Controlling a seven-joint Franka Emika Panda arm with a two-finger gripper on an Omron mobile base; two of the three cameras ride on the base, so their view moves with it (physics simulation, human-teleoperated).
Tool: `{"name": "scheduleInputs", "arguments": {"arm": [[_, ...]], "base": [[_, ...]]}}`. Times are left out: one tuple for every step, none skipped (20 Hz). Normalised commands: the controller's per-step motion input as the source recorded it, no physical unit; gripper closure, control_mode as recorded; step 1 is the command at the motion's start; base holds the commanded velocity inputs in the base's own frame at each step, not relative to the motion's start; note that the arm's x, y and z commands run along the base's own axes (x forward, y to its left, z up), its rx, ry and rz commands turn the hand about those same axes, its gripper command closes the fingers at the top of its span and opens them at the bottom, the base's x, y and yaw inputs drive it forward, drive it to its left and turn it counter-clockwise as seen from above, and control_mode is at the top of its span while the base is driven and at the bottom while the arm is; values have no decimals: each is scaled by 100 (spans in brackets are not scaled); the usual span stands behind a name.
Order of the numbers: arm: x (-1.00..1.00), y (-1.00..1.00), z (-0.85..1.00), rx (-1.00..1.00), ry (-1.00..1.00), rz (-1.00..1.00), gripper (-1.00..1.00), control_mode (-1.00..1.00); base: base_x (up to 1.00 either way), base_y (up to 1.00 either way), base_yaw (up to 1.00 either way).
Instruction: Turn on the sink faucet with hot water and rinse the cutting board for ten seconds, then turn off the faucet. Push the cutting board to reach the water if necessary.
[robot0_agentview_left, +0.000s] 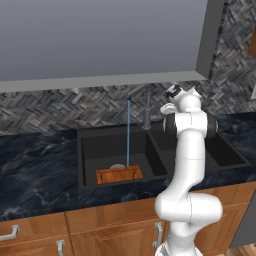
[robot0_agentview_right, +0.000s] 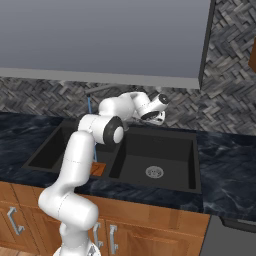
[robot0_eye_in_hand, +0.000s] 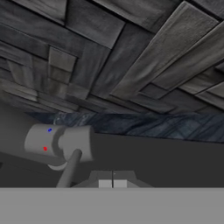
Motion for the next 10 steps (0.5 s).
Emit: {"name": "scheduleInputs", "arguments": {"arm": [[0, 21, -7, 0, 0, 0, 100, -100], [0, 23, -9, -1, 0, 0, 100, -100], [0, 28, -9, -1, 1, 0, 100, -100], [0, 29, -8, -2, 2, 0, 100, -100], [0, 29, -7, -1, 3, 0, 100, -100], [0, 31, -7, -1, 3, 0, 100, -100], [0, 34, -9, -1, 3, 0, 100, -100], [0, 33, -9, -1, 4, 0, 100, -100], [0, 34, -9, -1, 4, 0, 100, -100], [0, 37, -10, -1, 4, 0, 100, -100]], "base": [[0, 0, 0], [0, 0, 0], [0, 0, 0], [0, 0, 0], [0, 0, 0], [0, 0, 0], [0, 0, 0], [0, 0, 0], [0, 0, 0], [0, 0, 0]]}}
